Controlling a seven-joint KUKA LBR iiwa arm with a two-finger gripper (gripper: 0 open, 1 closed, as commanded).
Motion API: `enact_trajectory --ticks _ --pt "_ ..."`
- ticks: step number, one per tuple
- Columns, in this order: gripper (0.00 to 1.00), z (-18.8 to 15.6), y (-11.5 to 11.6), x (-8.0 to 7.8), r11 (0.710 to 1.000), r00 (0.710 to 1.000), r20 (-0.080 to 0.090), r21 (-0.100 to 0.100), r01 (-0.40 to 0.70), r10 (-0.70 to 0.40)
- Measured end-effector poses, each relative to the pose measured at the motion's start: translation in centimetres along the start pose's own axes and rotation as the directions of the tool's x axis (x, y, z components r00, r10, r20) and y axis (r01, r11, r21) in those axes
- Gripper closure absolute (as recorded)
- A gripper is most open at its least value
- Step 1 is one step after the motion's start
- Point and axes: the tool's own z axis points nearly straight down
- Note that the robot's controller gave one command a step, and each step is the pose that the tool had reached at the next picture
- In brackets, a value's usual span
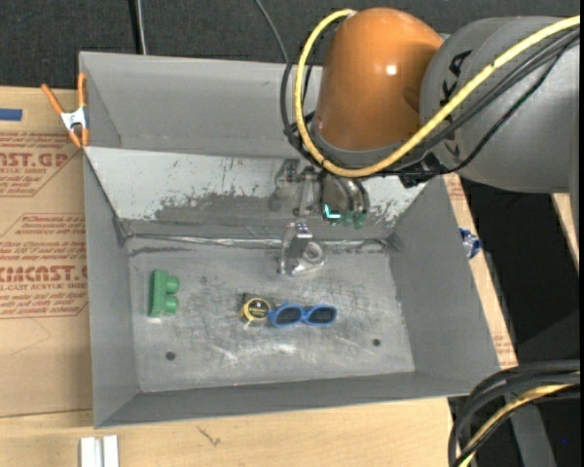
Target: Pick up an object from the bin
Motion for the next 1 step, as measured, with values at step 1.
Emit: enact_trajectory --ticks 1 --pt "0.0 16.67 0.66 3.76 0.955 0.954 0.012 0.001 0.298 -0.298"
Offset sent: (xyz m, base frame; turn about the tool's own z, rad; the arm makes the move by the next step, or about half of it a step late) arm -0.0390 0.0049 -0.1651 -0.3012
